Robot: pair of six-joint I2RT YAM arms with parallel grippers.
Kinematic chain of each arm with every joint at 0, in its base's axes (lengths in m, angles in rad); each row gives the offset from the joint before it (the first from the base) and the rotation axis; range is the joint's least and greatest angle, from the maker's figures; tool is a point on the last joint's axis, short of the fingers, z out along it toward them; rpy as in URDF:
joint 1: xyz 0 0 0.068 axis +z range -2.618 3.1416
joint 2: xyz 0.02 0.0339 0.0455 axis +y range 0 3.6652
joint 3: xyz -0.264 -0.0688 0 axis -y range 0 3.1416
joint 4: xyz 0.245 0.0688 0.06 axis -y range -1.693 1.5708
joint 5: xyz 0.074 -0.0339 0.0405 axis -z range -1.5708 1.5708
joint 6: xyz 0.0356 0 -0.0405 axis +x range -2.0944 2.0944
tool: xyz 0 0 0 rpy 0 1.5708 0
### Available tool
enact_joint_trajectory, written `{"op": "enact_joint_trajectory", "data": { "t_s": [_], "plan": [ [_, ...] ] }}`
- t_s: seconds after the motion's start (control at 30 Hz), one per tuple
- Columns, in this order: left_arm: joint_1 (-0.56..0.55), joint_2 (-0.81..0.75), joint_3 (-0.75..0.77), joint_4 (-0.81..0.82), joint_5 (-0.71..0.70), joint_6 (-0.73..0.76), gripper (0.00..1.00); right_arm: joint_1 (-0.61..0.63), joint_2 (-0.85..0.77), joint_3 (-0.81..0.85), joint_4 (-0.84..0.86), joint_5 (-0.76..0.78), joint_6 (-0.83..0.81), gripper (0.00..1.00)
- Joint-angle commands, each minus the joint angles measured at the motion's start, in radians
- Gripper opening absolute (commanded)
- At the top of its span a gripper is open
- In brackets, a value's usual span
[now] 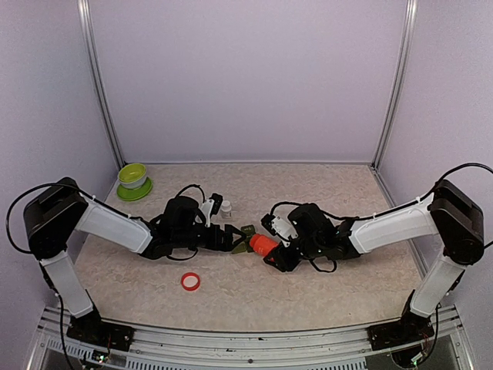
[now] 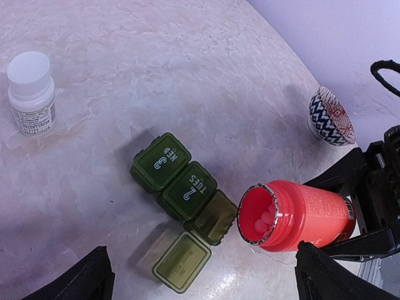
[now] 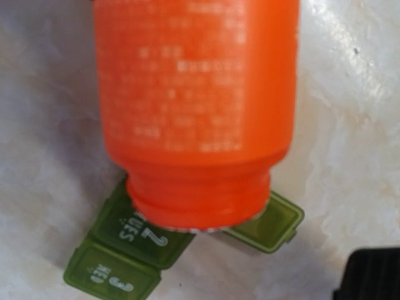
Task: Sort the pills into containers
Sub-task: Pour the pill into the compartment of the pill container.
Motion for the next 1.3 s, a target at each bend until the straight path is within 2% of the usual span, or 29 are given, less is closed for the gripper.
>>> {"op": "enact_joint_trajectory", "data": {
  "t_s": [0.0, 1.27],
  "plan": [
    [0.004, 0.007, 0.002, 0.015, 0.010, 0.008, 0.99, -0.007, 0.013, 0.040, -0.009, 0.000, -0.010, 0.29],
    [0.010, 0.059, 0.035, -0.026, 0.000, 0.008, 0.99, -0.008, 0.025, 0.116, -0.116, -0.005, -0.032, 0.29]
  ]
}}
